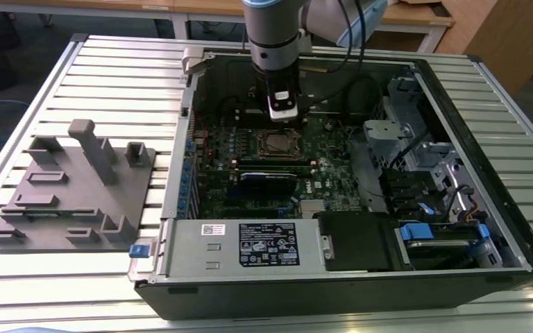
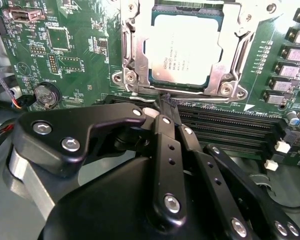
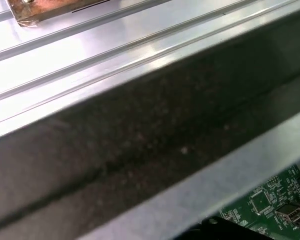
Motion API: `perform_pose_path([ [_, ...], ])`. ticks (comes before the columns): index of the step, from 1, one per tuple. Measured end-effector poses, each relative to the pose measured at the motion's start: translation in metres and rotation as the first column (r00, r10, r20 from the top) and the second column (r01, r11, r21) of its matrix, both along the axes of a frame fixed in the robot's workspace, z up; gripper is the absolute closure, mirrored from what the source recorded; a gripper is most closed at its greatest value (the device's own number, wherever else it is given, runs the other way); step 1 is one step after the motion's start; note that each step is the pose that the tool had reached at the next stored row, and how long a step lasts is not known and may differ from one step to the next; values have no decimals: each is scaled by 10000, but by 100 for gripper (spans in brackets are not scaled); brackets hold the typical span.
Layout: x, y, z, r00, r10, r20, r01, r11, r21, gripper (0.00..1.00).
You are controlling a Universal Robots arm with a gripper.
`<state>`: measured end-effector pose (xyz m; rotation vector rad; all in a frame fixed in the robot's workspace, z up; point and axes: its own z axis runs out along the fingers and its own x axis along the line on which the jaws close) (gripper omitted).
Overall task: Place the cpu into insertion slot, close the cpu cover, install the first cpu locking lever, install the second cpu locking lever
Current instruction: 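Install the first cpu locking lever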
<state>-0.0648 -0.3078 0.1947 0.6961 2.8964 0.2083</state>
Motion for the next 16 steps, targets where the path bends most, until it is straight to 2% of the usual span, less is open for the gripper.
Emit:
perform_pose_path([
  [6, 0, -2, -15, 10000, 3, 34, -3, 10000, -71, 90],
  [11, 0, -2, -13, 10000, 3, 39, -3, 10000, -68, 90],
  [16, 0, -2, 59, 10000, 3, 39, -3, 10000, -69, 90],
])
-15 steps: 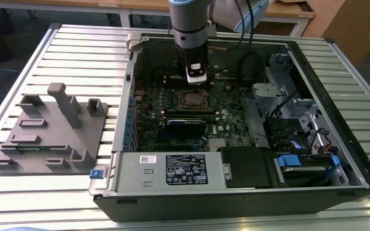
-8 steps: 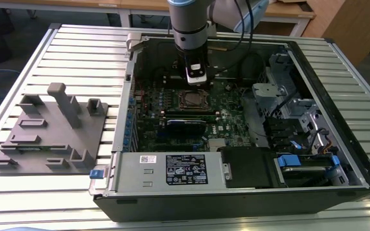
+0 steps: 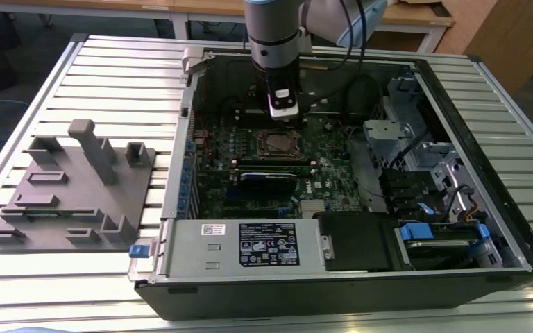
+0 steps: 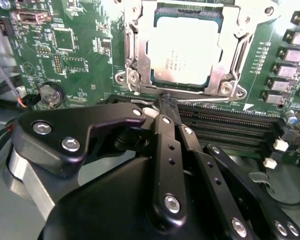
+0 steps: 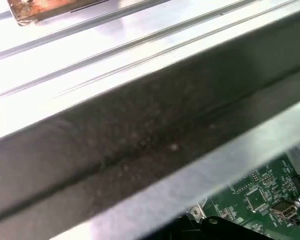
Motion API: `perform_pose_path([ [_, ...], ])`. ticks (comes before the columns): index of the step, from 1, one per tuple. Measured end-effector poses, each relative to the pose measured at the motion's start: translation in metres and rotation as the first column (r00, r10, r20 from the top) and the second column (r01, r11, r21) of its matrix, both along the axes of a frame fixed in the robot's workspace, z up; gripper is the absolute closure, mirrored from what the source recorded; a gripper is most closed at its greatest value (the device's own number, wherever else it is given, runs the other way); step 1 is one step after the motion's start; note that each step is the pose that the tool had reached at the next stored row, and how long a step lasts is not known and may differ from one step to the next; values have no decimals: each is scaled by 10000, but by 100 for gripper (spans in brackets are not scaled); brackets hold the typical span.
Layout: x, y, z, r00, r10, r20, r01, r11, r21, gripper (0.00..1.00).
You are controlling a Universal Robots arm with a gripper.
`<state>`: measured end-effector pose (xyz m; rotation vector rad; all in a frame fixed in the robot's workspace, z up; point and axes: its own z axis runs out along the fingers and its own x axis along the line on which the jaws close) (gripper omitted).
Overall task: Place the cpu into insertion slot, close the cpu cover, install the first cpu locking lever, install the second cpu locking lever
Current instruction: 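Install the first cpu locking lever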
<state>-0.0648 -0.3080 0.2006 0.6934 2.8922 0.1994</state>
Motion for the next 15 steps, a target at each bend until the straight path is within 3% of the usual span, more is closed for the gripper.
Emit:
perform_pose_path([
  [4, 0, 0, 12, 10000, 0, 1, 0, 10000, 18, 90],
  [7, -3, -1, 12, 10000, 0, 13, 0, 9996, 283, 90],
  [9, -3, -4, 12, 10000, 0, 16, -1, 9992, 397, 90],
  [12, -4, -28, 11, 10000, -1, 43, -1, 9992, 407, 90],
  [15, -6, -68, 6, 9999, 1, 107, -5, 9991, 413, 90],
])
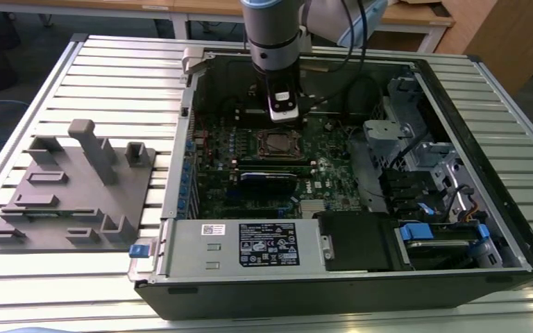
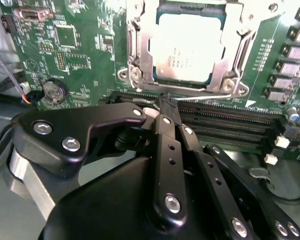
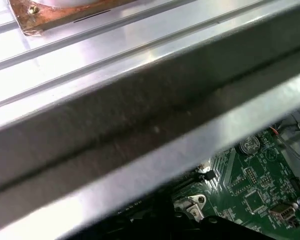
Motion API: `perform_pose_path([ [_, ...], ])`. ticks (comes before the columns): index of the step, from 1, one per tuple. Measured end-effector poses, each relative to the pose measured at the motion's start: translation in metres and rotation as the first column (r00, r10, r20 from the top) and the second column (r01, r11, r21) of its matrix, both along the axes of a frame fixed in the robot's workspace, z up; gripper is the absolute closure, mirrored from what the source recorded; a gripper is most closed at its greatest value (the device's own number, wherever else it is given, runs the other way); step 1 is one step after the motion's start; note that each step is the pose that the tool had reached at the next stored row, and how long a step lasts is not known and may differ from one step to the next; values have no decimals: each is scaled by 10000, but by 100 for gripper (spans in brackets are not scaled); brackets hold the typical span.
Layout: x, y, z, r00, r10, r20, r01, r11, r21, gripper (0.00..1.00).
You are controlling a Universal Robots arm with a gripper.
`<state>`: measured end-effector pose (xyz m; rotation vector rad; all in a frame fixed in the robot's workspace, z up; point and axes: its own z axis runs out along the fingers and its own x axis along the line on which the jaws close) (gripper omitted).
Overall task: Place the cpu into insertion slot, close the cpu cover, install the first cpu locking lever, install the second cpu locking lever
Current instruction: 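Install the first cpu locking lever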
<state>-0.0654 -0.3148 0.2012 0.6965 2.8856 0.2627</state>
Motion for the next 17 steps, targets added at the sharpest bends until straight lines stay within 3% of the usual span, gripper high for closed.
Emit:
perform_pose_path([
  [3, -10, -8, -6, 10000, -2, 76, 2, 10000, 31, 90],
  [11, -74, -8, -10, 9999, -4, 155, 0, 9997, 257, 90],
  [14, -78, -7, -19, 9998, -3, 194, -2, 9996, 272, 90],
  [17, -79, -8, -24, 9998, -4, 195, -1, 9996, 268, 90],
])
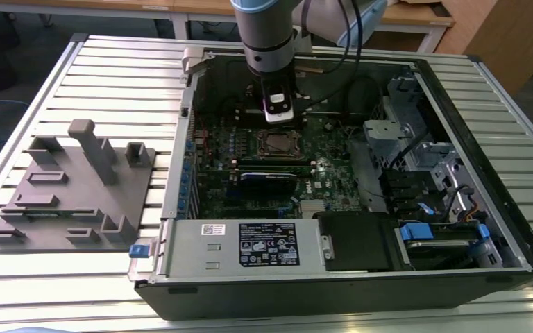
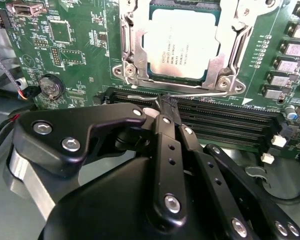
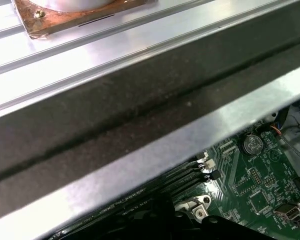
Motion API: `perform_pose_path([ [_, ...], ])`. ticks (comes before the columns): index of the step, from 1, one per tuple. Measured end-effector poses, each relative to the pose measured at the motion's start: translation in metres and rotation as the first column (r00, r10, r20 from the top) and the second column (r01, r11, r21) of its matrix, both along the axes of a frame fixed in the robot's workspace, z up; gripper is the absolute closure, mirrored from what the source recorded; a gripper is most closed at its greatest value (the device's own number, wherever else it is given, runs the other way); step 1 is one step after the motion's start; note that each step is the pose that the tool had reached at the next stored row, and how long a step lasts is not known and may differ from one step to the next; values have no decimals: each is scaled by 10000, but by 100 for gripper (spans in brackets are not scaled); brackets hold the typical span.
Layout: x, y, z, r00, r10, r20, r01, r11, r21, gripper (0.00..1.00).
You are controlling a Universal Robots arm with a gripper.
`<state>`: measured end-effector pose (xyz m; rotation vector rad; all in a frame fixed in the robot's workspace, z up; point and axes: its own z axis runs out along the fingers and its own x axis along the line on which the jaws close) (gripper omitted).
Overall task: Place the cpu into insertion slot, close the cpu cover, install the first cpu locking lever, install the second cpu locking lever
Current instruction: 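Install the first cpu locking lever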
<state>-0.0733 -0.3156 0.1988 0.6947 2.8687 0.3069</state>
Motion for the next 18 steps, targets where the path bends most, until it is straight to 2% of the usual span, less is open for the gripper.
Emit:
perform_pose_path([
  [7, 1, 1, -4, 10000, 0, 4, 0, 10000, -15, 90],
  [13, 0, 0, -12, 10000, 0, 2, 0, 9996, -271, 90],
  [14, 1, 0, -14, 10000, 0, 2, 0, 9996, -293, 90],
  [18, 0, 0, -13, 10000, 0, 1, 0, 9996, -297, 90],
])
